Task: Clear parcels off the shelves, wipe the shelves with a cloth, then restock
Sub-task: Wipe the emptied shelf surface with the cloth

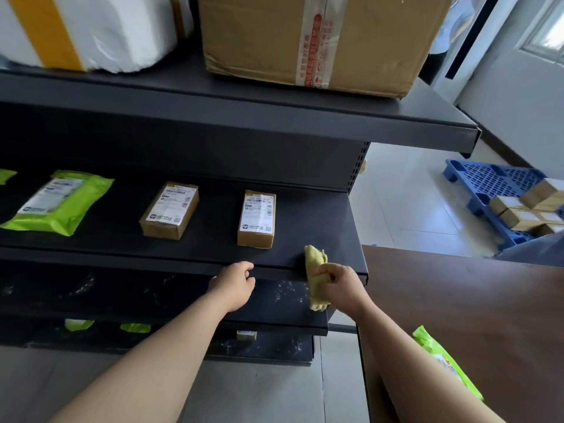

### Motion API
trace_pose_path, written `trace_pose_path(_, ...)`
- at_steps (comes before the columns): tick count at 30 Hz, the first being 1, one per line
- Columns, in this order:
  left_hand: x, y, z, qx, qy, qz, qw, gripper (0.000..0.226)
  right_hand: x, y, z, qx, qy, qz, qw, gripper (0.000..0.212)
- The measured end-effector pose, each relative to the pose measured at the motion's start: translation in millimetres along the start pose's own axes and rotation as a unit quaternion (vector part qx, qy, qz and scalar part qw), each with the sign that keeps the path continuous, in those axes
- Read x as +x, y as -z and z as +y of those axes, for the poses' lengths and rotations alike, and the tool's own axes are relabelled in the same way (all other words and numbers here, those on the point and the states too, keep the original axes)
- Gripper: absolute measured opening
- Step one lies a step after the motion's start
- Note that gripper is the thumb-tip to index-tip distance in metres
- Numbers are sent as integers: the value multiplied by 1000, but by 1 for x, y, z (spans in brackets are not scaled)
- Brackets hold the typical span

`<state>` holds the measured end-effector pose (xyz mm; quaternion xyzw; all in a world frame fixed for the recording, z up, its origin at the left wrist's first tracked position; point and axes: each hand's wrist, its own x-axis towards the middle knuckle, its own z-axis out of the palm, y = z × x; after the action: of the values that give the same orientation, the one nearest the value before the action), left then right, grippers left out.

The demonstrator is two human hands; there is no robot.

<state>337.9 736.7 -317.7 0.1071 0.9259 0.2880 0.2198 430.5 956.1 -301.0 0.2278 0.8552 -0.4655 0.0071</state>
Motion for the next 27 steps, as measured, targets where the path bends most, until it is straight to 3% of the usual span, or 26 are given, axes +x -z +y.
trace_pose_path(7,-50,51,-50,-85,-29,6,996,39,-30,-46,-58,193,5,-51,980,36)
trace_pose_path(13,-107,100,-108,-151,-51,-17,987,63,-62,-135,-124,312,-51,-103,943,22)
trace_pose_path(16,-131,122,-143,-164,-70,16,984,41,-82,-175,-157,359,-55,-160,918,24)
trace_pose_path(18,-148,140,-174,-138,-70,62,986,19,-96,-204,-175,305,-29,-185,934,25)
trace_pose_path(22,-178,177,-230,-98,-32,126,987,18,-120,-249,-202,107,47,-186,976,18)
trace_pose_path(27,-216,208,-286,-85,25,211,973,16,-144,-303,-235,79,62,-207,973,3)
